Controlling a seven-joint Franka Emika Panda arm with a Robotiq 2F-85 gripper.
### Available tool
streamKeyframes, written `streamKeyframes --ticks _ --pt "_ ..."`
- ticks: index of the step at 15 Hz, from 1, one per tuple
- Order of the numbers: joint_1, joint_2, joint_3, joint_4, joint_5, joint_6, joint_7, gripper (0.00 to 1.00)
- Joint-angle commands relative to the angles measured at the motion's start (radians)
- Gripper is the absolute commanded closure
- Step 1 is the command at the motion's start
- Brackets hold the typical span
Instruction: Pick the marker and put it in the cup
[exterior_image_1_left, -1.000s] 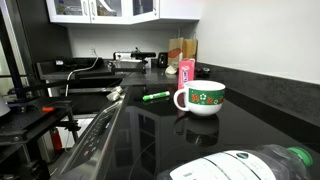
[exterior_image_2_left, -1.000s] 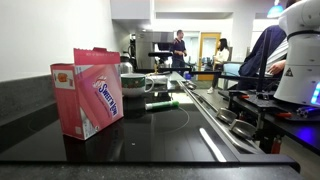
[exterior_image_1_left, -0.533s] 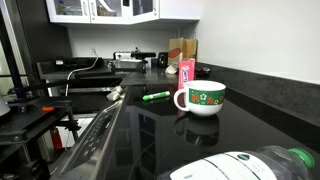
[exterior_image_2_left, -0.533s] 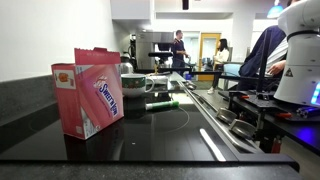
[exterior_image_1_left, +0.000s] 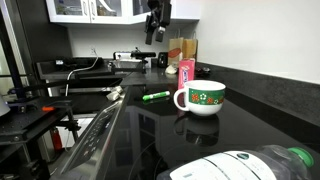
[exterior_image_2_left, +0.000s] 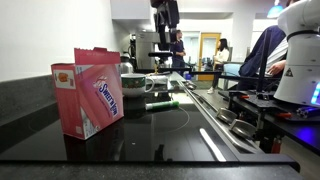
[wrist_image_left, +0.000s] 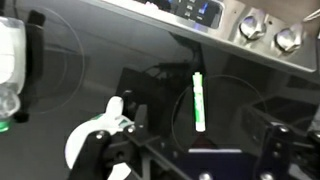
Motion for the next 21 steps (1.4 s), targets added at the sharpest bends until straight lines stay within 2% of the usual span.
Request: streamKeyframes --ticks 1,4,6,13,16,21 --pt "0.012 0.147 0.019 0.136 0.018 0.006 -0.019 0.0" --pt "0.022 0.263 0.036 0.229 0.037 0.015 -0.014 0.0" --pt "0.041 0.326 0.025 0.272 0.006 0.05 0.031 0.0" --pt "0.058 0.499 0.013 0.385 -0.005 0.118 0.056 0.0" --pt "0.07 0.537 0.021 0.4 0.006 0.092 0.074 0.0" --pt "0.067 0.52 0.031 0.348 0.032 0.108 0.065 0.0"
